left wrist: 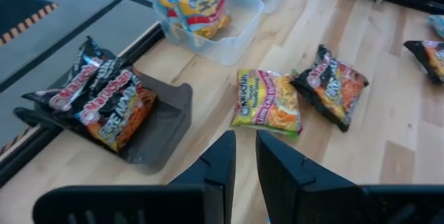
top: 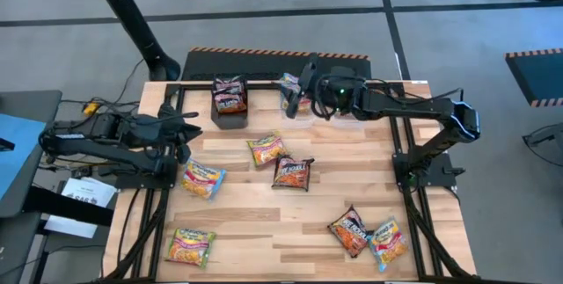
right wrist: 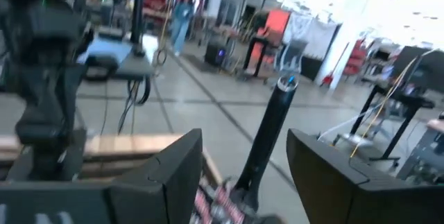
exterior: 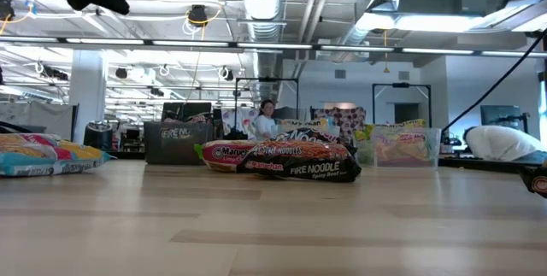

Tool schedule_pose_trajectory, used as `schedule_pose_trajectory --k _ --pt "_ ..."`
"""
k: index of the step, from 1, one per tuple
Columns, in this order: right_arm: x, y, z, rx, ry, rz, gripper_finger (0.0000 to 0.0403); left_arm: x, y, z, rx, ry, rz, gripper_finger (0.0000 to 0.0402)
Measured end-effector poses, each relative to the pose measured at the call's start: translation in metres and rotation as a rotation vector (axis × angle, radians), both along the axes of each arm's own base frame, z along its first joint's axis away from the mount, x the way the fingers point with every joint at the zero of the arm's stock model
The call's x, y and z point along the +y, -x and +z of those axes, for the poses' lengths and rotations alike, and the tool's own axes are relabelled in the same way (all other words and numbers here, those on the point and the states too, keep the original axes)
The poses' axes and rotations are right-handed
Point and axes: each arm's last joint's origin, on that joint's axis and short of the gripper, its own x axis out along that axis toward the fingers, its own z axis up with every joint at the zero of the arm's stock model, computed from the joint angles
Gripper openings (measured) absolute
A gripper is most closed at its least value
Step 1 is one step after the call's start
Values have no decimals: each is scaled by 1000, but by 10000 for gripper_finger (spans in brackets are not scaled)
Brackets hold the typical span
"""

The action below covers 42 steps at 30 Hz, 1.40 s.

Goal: Sort Maruchan noodles
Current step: Put the top green noodle pack into the right transparent bin

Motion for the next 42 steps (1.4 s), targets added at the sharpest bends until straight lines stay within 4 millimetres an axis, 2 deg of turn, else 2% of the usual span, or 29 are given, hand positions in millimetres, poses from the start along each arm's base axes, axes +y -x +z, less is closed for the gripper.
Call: schedule_pose_trajectory --k 4,9,17,21,26,29,42 --pt "-2 2 22 -43 61 6 235 1 2 -2 8 -27 2 45" --pt "2 4 49 -139 157 109 235 1 2 -2 32 -70 -24 45" --pt "7 7 62 -254 212 239 235 2 2 -2 55 -131 -16 45" --pt "7 -6 49 -236 149 318 235 2 2 -2 55 -131 -17 45" --pt "1 -32 17 -150 36 344 235 2 2 -2 54 -130 -15 45" --pt "-1 -40 0 -72 -16 343 235 2 2 -2 49 -120 -10 45" --pt "-1 -40 -39 284 -191 327 235 2 2 -2 -23 3 68 45"
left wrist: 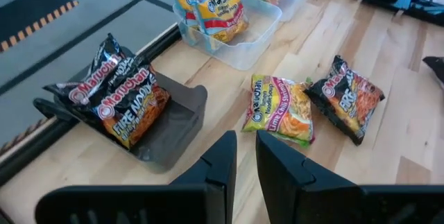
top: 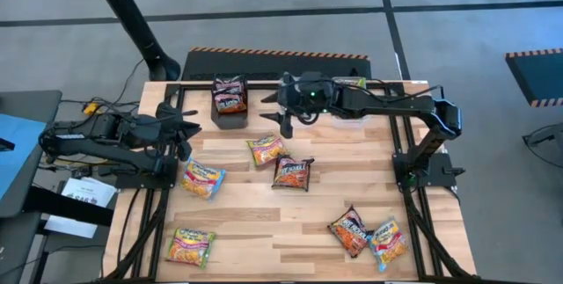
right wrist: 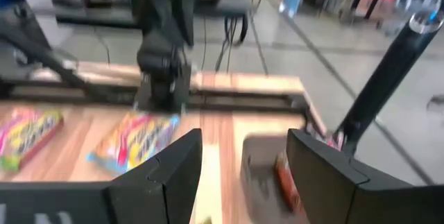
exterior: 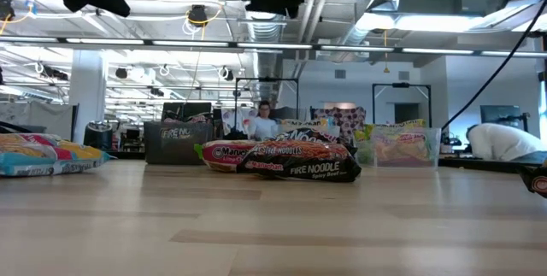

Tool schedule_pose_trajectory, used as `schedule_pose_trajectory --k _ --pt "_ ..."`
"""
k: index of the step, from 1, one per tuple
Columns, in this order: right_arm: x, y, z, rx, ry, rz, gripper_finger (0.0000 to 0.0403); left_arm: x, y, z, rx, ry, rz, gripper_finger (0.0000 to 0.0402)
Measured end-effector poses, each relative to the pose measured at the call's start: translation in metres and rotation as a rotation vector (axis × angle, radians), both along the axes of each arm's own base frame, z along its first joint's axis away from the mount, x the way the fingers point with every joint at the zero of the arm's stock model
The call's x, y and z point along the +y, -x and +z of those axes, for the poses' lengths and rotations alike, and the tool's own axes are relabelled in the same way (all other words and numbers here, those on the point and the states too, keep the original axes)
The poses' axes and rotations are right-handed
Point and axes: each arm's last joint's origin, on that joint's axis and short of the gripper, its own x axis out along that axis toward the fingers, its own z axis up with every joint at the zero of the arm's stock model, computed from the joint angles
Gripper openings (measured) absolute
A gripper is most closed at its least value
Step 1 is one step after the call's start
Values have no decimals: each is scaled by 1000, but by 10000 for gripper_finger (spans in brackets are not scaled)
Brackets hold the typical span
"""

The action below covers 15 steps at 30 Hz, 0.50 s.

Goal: Sort Maruchan noodles
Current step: Put the top green noodle pack into the right transparent bin

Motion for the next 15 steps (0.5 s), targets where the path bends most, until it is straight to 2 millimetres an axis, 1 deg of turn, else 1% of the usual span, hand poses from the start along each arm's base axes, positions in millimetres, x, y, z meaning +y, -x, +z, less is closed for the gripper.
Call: schedule_pose_trajectory --k 7,10,11,13,15 --pt "1 4 -12 123 -26 0 235 0 -2 0 -1 13 8 45" --pt "0 -4 -24 158 -38 1 235 0 -2 0 -2 13 8 45" --pt "1 -5 -32 197 -48 2 235 0 -1 0 -1 13 8 45" --pt "0 -14 -44 212 -46 6 235 0 -1 0 -2 13 9 45" --pt "1 -19 -57 256 -55 12 235 0 -1 0 -2 13 9 45"
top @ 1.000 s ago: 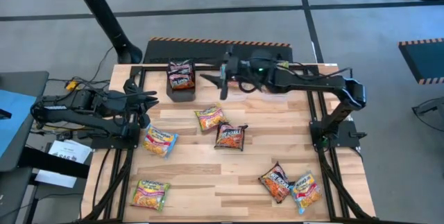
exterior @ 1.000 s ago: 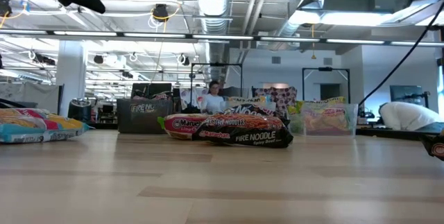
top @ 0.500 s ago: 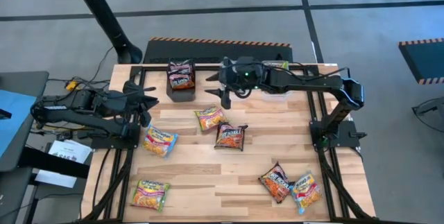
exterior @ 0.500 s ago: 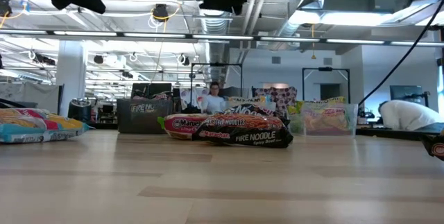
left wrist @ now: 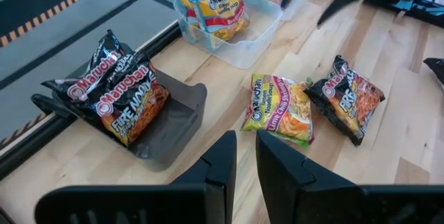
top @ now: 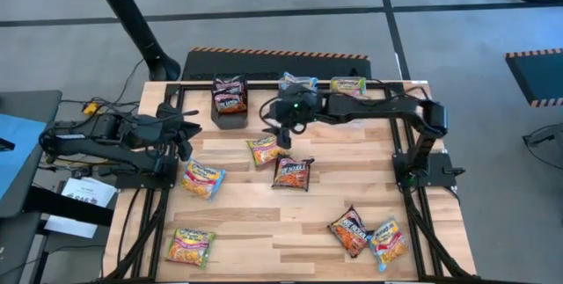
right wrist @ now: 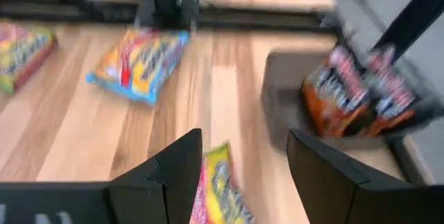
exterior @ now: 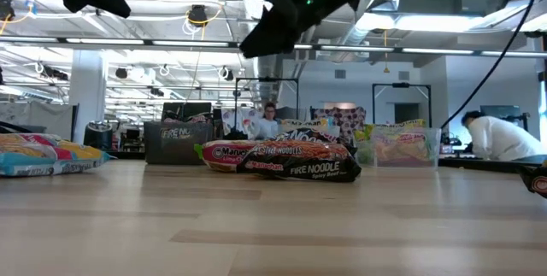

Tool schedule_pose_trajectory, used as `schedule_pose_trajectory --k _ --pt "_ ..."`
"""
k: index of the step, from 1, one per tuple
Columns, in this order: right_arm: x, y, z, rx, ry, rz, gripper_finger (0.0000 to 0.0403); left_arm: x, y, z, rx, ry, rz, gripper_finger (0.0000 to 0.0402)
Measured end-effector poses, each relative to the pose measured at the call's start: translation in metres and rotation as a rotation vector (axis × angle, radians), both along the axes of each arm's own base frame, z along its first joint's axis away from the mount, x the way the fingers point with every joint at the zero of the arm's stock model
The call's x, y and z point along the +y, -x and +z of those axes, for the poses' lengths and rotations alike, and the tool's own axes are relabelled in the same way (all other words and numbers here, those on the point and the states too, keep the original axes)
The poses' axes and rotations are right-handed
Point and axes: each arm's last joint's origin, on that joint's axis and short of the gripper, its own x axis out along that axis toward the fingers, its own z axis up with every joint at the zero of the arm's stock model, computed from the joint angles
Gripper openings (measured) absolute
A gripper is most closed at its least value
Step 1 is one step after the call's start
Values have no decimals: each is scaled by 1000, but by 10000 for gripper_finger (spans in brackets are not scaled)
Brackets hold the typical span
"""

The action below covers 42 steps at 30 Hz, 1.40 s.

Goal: Sort Maruchan noodles
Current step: Put the top green noodle pack into the right transparent bin

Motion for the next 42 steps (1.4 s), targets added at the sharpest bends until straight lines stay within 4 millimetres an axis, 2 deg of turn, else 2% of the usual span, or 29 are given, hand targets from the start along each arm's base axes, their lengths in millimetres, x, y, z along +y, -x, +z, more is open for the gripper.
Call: schedule_pose_trajectory --k 6,10,25,42 --pt "2 -14 -31 69 -16 12 235 0 0 0 1 -2 -1 45" --pt "6 -20 -44 98 -21 24 235 0 0 0 0 -5 4 45" --pt "21 -32 -89 241 -23 17 235 1 0 0 1 -15 18 45" --pt "19 -36 -130 364 -65 -33 235 1 0 0 0 -16 20 45"
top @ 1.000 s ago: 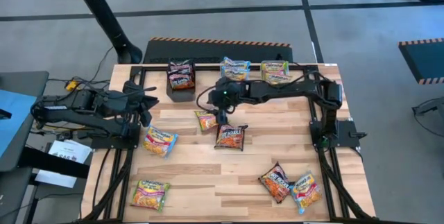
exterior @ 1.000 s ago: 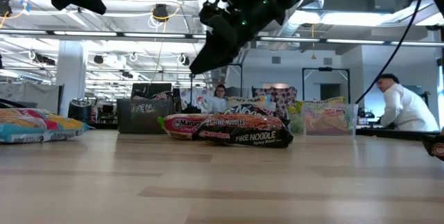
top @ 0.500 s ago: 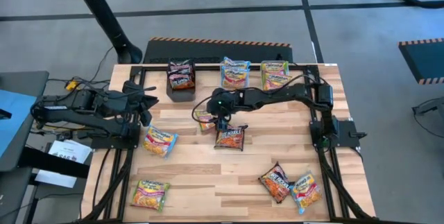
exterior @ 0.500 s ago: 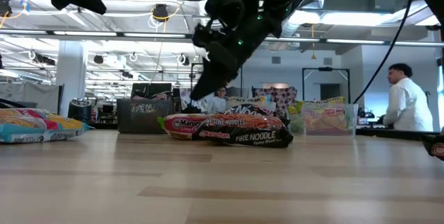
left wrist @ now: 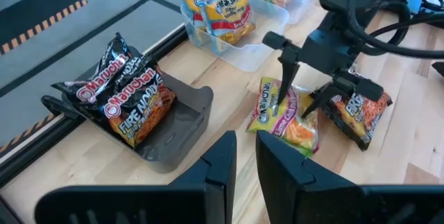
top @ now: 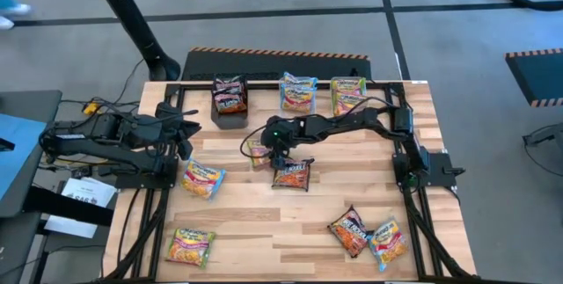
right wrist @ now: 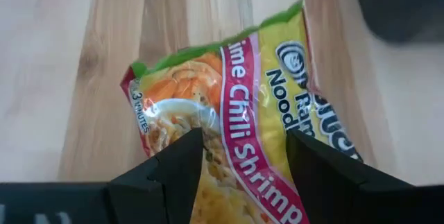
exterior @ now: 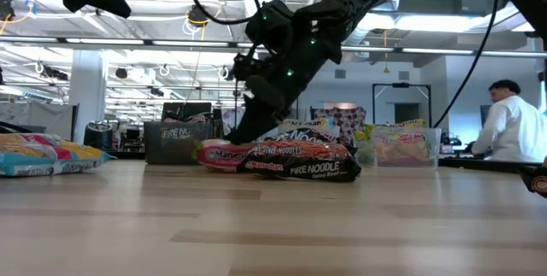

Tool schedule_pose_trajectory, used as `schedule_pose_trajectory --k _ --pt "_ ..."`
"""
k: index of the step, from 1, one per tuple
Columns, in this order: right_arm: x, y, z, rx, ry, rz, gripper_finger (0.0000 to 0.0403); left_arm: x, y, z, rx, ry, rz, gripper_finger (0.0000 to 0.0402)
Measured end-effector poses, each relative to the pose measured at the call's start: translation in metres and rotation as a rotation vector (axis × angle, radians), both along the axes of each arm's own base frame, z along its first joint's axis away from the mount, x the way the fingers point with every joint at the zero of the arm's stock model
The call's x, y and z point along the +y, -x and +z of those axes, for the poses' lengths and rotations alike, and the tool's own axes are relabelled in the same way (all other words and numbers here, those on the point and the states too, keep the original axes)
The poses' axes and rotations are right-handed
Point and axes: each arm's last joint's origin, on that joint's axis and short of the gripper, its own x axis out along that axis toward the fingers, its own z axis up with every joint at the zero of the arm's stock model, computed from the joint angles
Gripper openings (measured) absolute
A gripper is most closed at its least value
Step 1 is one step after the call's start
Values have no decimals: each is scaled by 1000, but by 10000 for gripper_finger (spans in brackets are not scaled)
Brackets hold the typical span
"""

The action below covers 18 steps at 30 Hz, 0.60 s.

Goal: Sort Maruchan noodles
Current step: Put the top green noodle pack into the right transparent bin

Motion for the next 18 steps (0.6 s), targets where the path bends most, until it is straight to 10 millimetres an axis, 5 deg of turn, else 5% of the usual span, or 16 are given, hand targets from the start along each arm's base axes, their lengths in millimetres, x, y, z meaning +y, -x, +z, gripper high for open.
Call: schedule_pose_trajectory --k 6,18 --pt "0 0 -5 12 -51 -60 206 0 0 0 0 0 1 45" --pt "8 0 -4 19 -53 -44 20 0 0 0 -1 1 1 45"
